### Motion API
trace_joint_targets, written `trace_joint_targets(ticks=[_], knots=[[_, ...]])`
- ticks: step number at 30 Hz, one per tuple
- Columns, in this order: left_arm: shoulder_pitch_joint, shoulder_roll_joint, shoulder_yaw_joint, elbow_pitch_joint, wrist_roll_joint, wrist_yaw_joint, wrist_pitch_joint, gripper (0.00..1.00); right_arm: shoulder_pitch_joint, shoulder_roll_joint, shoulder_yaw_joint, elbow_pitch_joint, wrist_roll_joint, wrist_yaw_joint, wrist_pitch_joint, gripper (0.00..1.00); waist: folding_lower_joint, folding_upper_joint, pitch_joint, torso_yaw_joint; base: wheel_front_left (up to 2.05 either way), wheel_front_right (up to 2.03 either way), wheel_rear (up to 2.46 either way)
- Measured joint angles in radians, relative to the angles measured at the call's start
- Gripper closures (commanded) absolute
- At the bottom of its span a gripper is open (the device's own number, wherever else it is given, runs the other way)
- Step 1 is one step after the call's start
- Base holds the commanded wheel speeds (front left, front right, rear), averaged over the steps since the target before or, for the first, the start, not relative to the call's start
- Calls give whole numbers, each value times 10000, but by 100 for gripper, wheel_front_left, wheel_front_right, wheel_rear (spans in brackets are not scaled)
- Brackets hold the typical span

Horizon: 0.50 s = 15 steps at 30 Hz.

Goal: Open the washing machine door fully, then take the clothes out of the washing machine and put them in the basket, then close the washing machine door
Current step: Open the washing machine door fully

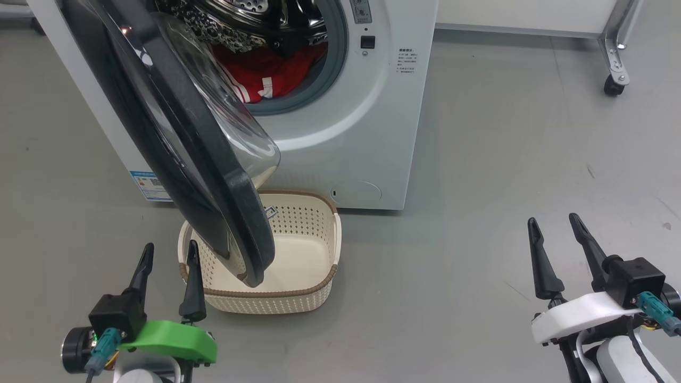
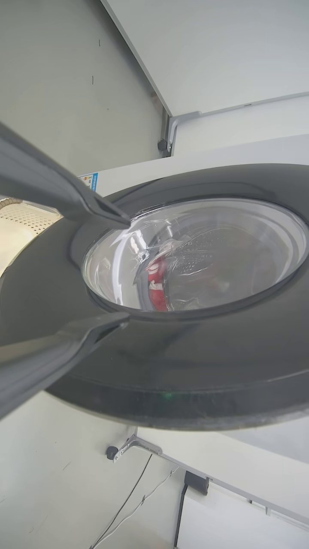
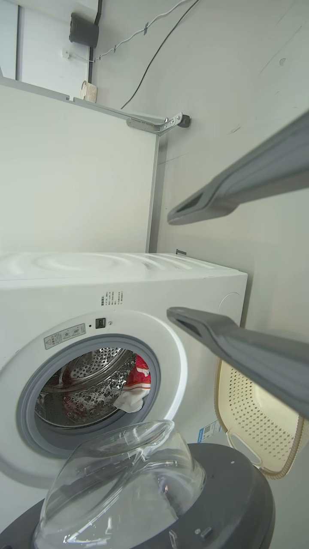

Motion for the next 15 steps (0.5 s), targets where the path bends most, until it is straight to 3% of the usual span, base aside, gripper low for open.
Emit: trace_joint_targets(ticks=[15], knots=[[-1,2,-54,-17,-4,-2,0,0,156,136,-236,-173,-330,0,0,0,0,0,94,108,0,0,0]])
